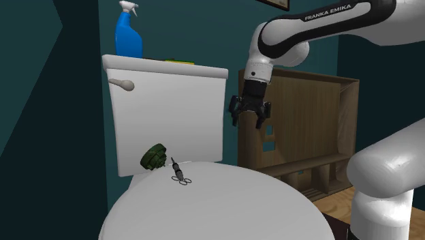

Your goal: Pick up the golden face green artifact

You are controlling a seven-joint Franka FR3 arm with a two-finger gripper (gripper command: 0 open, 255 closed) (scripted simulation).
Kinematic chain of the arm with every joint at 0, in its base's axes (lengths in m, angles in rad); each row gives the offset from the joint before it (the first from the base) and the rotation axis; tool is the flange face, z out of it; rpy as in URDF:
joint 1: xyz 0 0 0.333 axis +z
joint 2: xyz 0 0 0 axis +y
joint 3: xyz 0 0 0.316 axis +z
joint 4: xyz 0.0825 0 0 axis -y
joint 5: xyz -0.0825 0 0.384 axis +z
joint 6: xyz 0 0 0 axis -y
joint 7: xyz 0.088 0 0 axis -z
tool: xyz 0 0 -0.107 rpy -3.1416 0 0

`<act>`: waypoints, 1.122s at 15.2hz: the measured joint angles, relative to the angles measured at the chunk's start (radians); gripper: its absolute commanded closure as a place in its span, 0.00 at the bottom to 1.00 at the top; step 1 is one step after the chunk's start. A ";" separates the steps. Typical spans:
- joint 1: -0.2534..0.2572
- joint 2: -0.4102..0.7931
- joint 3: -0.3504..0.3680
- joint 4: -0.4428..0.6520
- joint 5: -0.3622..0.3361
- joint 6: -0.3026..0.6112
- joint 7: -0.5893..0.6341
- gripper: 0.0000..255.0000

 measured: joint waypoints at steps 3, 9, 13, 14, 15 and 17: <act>-0.009 0.035 0.084 -0.005 0.030 0.096 0.091 0.00; -0.071 0.165 0.280 0.056 0.044 0.282 0.297 0.00; -0.154 0.275 0.434 0.124 0.003 0.399 0.454 0.00; -0.180 0.299 0.474 0.147 -0.015 0.418 0.497 0.00; -0.213 0.332 0.519 0.162 -0.038 0.452 0.539 0.00; -0.295 0.403 0.623 0.227 -0.104 0.489 0.639 0.00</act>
